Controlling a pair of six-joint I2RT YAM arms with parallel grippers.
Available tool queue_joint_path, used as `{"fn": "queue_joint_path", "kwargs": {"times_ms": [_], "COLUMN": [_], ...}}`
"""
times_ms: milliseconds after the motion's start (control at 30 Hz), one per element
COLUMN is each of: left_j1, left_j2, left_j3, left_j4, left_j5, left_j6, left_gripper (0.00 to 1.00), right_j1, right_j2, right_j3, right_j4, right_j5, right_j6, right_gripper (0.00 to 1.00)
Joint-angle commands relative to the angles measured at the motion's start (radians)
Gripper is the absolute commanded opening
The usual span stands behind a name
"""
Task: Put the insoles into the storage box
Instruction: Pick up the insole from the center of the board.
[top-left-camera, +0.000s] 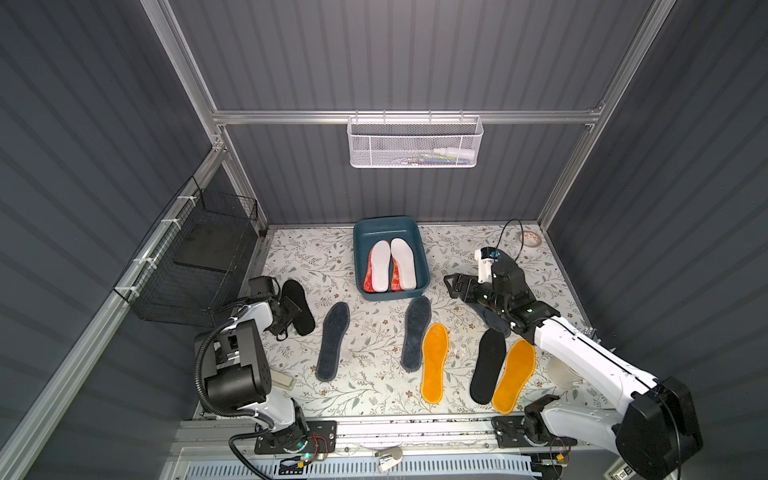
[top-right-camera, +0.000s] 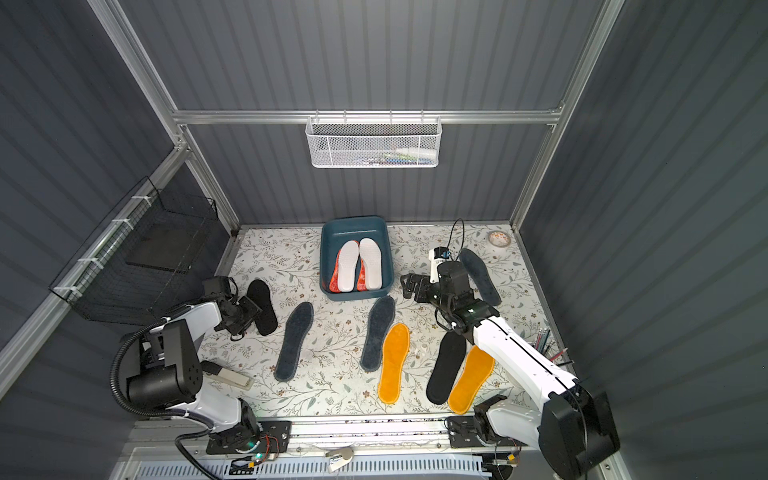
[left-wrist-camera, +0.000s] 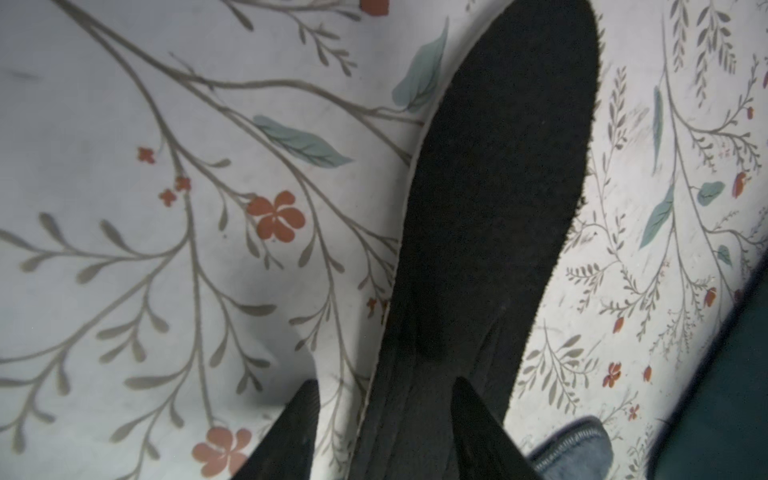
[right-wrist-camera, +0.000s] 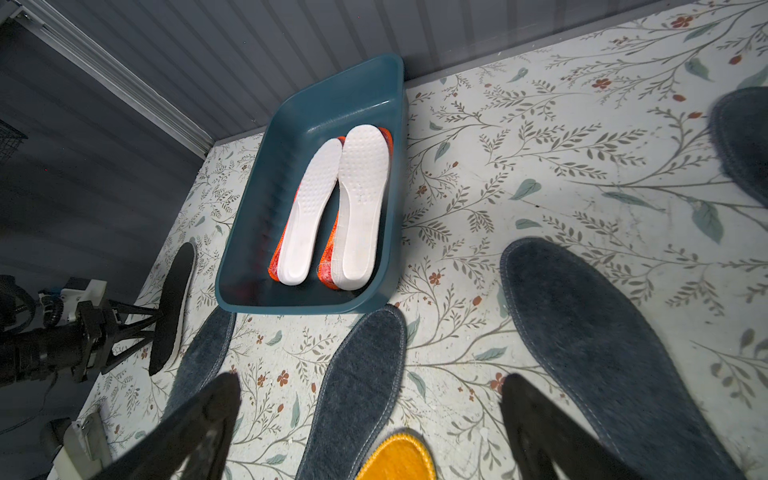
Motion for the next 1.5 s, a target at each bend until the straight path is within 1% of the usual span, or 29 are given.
{"fn": "queue_joint_path", "kwargs": {"times_ms": [0, 167, 400, 500, 700, 867, 1033, 1233, 1300, 1467], "left_j1": [0.005, 0.005, 0.005, 0.005, 0.005, 0.003, -0.001, -0.038, -0.050, -0.085], "left_j2": [0.037, 0.058, 0.069, 0.067, 0.054, 0.037, -0.016, -0.070, -0.080, -0.131], "left_j3": [-0.003, -0.004, -0.012, -0.016, -0.033, -0.062, -0.094, -0.088, -0.083, -0.069], "left_j4": [-0.018, -0.015, -0.010, -0.008, 0.005, 0.019, 0.035, 0.018, 0.013, 0.008], "left_j5": [0.001, 0.022, 0.050, 0.062, 0.098, 0.137, 0.180, 0.198, 0.242, 0.255], "left_j6": [0.010, 0.011, 0.011, 0.009, 0.005, -0.001, -0.005, 0.015, 0.023, 0.029], "left_gripper": [0.49, 0.42, 0.27, 0.20, 0.01, 0.00, 0.00, 0.00, 0.00, 0.00], "right_j1": [0.001, 0.001, 0.001, 0.001, -0.001, -0.001, -0.001, -0.001, -0.001, -0.001], "right_j2": [0.006, 0.007, 0.008, 0.008, 0.008, 0.013, 0.011, 0.010, 0.007, -0.001], "right_j3": [0.002, 0.006, 0.011, 0.011, 0.010, 0.011, 0.009, 0.010, 0.009, 0.008], "right_j4": [-0.004, -0.006, -0.010, -0.013, -0.015, -0.015, -0.017, -0.016, -0.017, -0.021], "right_j5": [0.013, 0.014, 0.015, 0.015, 0.020, 0.020, 0.021, 0.015, 0.015, 0.019], "right_j6": [-0.007, -0.011, -0.012, -0.012, -0.010, -0.006, -0.003, 0.005, 0.006, 0.008], "right_gripper": [0.99, 0.99, 0.99, 0.99, 0.99, 0.99, 0.99, 0.99, 0.99, 0.99]}}
